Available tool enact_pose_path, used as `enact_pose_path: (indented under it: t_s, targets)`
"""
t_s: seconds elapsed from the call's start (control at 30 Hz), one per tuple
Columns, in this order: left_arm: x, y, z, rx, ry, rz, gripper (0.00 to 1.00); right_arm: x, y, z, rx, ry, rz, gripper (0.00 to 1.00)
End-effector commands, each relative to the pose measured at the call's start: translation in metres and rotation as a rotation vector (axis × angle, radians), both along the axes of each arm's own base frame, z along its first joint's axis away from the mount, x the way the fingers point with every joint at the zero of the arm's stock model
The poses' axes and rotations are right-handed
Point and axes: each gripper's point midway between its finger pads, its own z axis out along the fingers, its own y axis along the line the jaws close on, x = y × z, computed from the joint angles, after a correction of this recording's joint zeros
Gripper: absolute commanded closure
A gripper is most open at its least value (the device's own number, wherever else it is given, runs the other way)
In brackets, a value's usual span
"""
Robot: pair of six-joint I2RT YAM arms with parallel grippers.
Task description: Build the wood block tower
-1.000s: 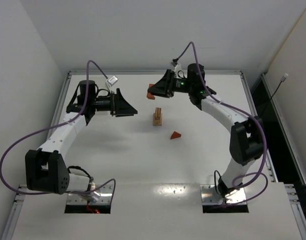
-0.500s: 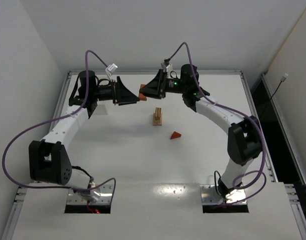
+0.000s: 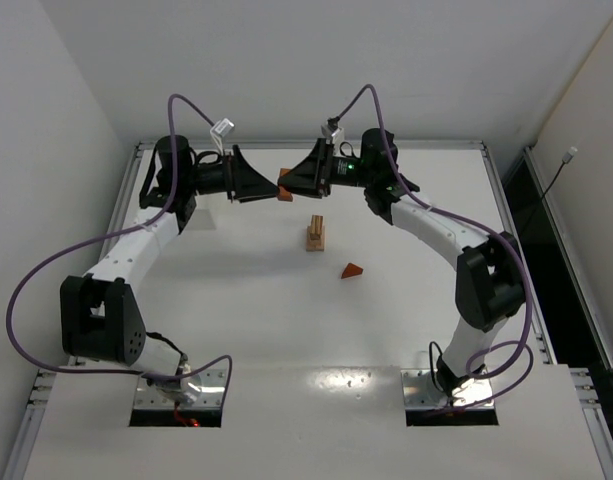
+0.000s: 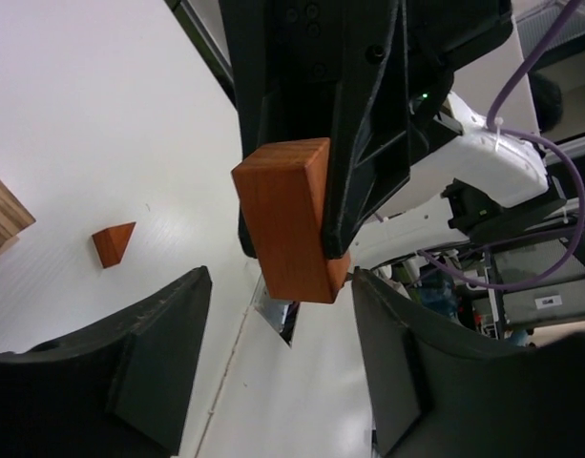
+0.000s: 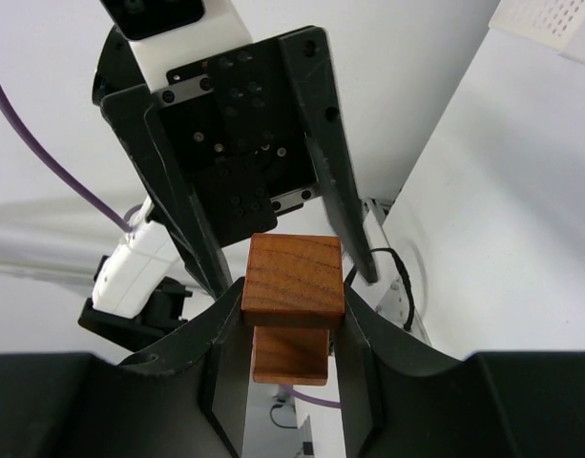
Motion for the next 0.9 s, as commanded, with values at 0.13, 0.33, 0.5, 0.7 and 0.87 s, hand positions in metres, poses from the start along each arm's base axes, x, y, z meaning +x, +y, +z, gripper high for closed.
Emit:
enact_pose_path:
  t_s: [0.13, 0.33, 0.5, 0.7, 0.87]
  targets:
    - [-0.005, -0.006, 0.026, -0.049, -0.086, -0.053, 0.47, -0.007, 0.001, 0.029, 0.052, -0.091, 0.016, 1.0]
    - [-0.005, -0.006, 0.026, -0.061, -0.077, -0.062, 0.54, -0.006, 0.006, 0.029, 0.053, -0.092, 0.026, 1.0]
    - [-0.005, -0.006, 0.027, -0.07, -0.073, -0.063, 0.56, -0.002, 0.009, 0.033, 0.058, -0.103, 0.026, 1.0]
    - [-0.006, -0.006, 0.02, -0.068, -0.055, -0.062, 0.56, 0.001, 0.01, 0.037, 0.063, -0.113, 0.026, 1.0]
    - [-0.006, -0.006, 0.017, -0.067, -0.046, -0.062, 0.53, 0.004, 0.012, 0.044, 0.072, -0.13, 0.026, 1.0]
